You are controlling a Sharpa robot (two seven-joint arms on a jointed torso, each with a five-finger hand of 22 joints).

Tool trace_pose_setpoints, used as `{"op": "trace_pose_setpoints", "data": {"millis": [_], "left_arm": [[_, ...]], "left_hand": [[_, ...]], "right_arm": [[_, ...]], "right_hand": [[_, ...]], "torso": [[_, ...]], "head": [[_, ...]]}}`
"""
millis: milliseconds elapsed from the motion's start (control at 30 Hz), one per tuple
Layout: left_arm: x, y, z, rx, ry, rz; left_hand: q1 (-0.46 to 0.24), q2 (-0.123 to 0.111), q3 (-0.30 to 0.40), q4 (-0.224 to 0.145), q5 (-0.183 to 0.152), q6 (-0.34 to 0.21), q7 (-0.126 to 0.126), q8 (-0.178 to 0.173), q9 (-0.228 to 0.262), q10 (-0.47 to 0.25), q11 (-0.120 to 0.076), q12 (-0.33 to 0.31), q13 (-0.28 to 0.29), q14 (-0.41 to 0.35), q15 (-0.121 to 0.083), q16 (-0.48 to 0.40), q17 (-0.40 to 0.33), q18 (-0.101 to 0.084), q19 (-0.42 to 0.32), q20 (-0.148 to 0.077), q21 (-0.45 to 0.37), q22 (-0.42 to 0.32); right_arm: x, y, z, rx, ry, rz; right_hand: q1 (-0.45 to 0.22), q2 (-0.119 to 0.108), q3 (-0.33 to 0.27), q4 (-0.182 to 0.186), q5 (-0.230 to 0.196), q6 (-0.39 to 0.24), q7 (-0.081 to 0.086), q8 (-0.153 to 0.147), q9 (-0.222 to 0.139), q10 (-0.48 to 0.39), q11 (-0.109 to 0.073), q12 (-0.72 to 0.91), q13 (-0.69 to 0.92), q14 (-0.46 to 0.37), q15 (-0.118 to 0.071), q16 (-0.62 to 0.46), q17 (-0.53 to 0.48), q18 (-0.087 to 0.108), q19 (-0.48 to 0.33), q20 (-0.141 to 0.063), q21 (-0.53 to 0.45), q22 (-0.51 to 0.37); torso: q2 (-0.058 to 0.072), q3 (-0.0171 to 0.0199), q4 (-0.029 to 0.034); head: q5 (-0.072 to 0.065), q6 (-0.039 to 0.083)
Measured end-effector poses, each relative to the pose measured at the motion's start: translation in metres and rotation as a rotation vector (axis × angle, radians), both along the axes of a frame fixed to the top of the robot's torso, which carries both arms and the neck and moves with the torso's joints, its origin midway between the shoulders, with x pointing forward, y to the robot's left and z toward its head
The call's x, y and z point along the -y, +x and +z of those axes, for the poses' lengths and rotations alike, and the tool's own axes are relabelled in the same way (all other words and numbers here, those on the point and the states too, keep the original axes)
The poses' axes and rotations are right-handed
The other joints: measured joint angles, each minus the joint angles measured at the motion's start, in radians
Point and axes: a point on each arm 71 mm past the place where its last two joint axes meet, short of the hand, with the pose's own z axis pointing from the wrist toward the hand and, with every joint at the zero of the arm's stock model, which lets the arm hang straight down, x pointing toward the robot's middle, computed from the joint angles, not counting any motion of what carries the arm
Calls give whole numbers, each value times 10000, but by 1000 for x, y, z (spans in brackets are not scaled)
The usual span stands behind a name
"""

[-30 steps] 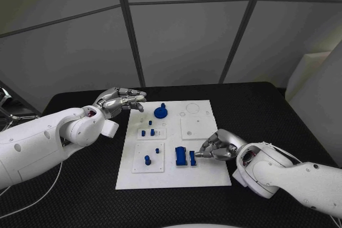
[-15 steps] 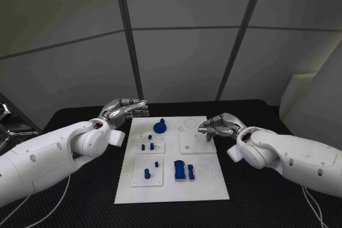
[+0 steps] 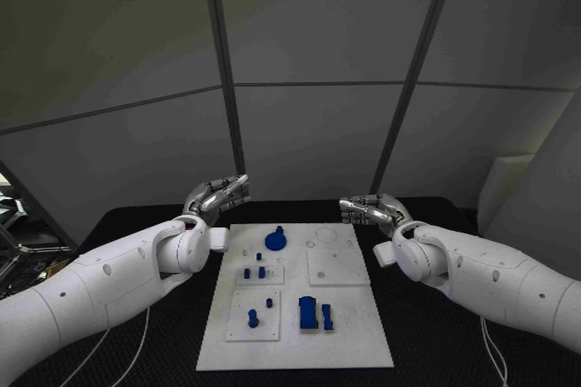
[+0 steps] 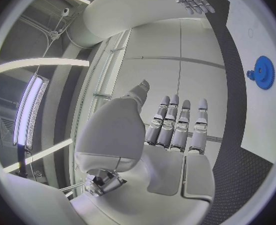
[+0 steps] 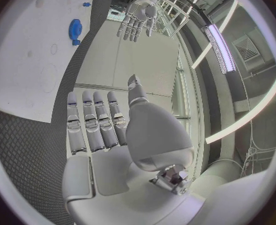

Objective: Assemble the parts on the task board

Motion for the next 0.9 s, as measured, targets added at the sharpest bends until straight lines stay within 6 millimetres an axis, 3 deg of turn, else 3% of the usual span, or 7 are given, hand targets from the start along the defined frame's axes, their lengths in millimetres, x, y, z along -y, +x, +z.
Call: {"op": "trace_pose_setpoints", "data": {"millis": [167,233,533,567,767,833,900], "left_arm": [[0,0,-1,-23,11,116],[2,-2,-3,-63,33,58],[22,-29,-4,-220,268,-366],[25,-34,-5,-243,321,-397],[45,-69,-7,-349,714,-409],[48,-77,-6,-328,854,-293],[50,-83,-5,-300,990,-153]], "left_hand": [[-1548,260,-376,-18,-282,-1196,-162,-268,-232,-1147,-360,-249,-217,-1169,-155,-225,-294,-8,-947,-311,-210,-556],[-2459,403,-521,-104,-423,-1746,-248,-381,-342,-1708,-529,-437,-338,-1589,-378,-309,-389,-471,-1327,-515,-319,-735],[-5527,668,-1036,-736,-658,-3594,-954,-554,-558,-3597,-854,-736,-564,-2986,-904,-427,-565,-487,-2571,-1231,-498,-1340],[-5832,681,-1091,-792,-658,-3777,-1000,-579,-568,-3783,-875,-756,-575,-3128,-929,-462,-575,-1041,-2710,-1294,-510,-1399],[-7369,725,-1516,-1031,-698,-4706,-1142,-579,-594,-4724,-932,-822,-601,-3825,-1020,-474,-596,-1021,-3319,-1658,-509,-1702],[-7816,732,-1701,-1063,-698,-4973,-1163,-617,-599,-5005,-936,-828,-607,-4034,-1036,-474,-596,-1722,-3518,-1748,-509,-1790],[-8219,736,-1828,-1079,-698,-5215,-1190,-617,-603,-5251,-940,-829,-611,-4217,-1046,-474,-606,-1715,-3667,-1859,-509,-1953]], "right_arm": [[-1,0,-1,-6,114,-12],[0,-1,-1,-22,98,-8],[-18,-24,6,85,415,210],[-21,-28,7,115,472,203],[-33,-60,16,304,886,-206],[-36,-69,19,358,992,-426],[-38,-76,22,414,1070,-642]], "right_hand": [[-1417,-58,239,238,-108,-1043,-159,-233,-417,-1086,-154,-235,-346,-1018,-152,-227,-293,-13,-857,-231,-191,-465],[-2275,-251,419,418,-223,-1690,-258,-350,-567,-1723,-239,-351,-466,-1637,-242,-336,-409,-186,-1363,-432,-308,-671],[-5271,-847,1019,789,-668,-3954,-815,-555,-869,-3952,-893,-526,-699,-3802,-926,-536,-642,-562,-3146,-1114,-498,-1399],[-5550,-877,1065,813,-770,-4165,-904,-580,-884,-4156,-951,-526,-711,-4004,-960,-551,-652,-560,-3311,-1174,-498,-1464],[-7053,-979,1373,867,-1229,-5299,-1245,-580,-923,-5267,-1165,-566,-745,-5089,-1085,-552,-684,-715,-4202,-1521,-543,-1826],[-7491,-998,1440,888,-1306,-5631,-1302,-580,-935,-5593,-1204,-566,-751,-5404,-1112,-587,-696,-794,-4456,-1626,-543,-1934],[-7903,-1009,1537,881,-1348,-5936,-1347,-580,-941,-5897,-1228,-566,-756,-5702,-1127,-589,-697,-875,-4703,-1709,-543,-2033]], "torso": [[-12,14,31],[-29,24,57],[-207,142,362],[-226,153,392],[-263,179,459],[-268,182,466],[-270,184,472]], "head": [[12,27],[12,-19],[9,-308],[8,-323],[8,-344],[8,-344],[8,-345]]}}
